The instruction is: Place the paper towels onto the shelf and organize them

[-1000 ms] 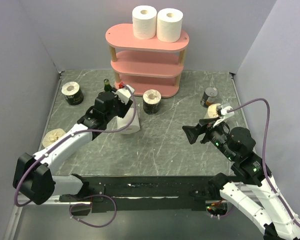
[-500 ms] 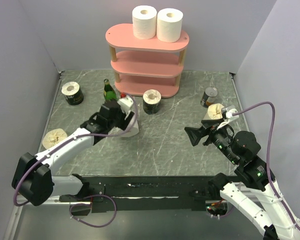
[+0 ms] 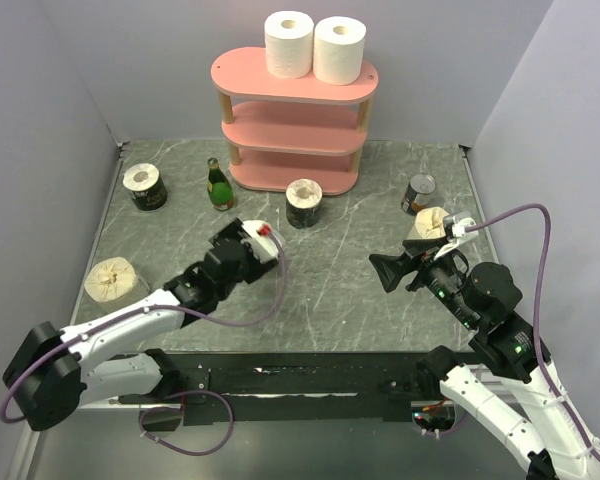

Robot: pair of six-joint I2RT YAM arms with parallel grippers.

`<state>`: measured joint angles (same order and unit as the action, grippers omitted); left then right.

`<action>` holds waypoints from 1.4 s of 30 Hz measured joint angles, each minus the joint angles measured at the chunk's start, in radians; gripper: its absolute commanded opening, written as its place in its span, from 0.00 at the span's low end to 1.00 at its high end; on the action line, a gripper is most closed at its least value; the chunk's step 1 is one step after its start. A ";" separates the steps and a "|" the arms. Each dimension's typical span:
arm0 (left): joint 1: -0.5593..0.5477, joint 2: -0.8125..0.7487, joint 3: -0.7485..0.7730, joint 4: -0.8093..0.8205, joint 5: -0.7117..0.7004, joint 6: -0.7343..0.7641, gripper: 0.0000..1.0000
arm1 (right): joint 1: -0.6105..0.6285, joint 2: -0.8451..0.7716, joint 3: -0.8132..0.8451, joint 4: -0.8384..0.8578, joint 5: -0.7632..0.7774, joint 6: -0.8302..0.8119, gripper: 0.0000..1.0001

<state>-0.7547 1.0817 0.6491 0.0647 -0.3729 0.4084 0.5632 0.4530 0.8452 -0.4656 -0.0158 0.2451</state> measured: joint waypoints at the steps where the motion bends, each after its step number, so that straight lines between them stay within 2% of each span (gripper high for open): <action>1: -0.028 0.009 -0.021 0.012 -0.026 0.024 0.92 | 0.000 0.000 0.000 0.000 0.000 0.000 0.99; 5: -0.090 0.065 -0.069 0.025 -0.082 0.090 0.94 | 0.000 0.001 0.000 0.000 0.000 -0.001 1.00; 16: -0.104 0.199 -0.071 0.083 -0.157 0.147 0.96 | 0.000 0.001 0.000 0.000 0.000 -0.011 1.00; 22: -0.108 0.275 -0.071 0.139 -0.169 0.154 0.93 | 0.000 0.001 0.000 0.000 0.013 -0.023 1.00; 29: -0.109 0.357 -0.071 0.237 -0.216 0.176 0.76 | 0.000 -0.006 0.000 -0.002 0.035 -0.035 1.00; 36: -0.111 0.372 -0.073 0.303 -0.228 0.183 0.65 | 0.000 -0.013 0.000 -0.006 0.050 -0.037 1.00; 38: -0.111 0.375 -0.073 0.316 -0.227 0.182 0.57 | 0.000 -0.013 0.000 -0.008 0.051 -0.038 0.99; 42: -0.111 0.378 -0.079 0.333 -0.227 0.179 0.50 | 0.000 -0.013 0.000 -0.012 0.053 -0.037 0.99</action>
<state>-0.8654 1.4597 0.5697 0.3973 -0.6003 0.5873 0.5632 0.4400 0.8452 -0.4778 0.0376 0.2077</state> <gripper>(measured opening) 0.562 0.994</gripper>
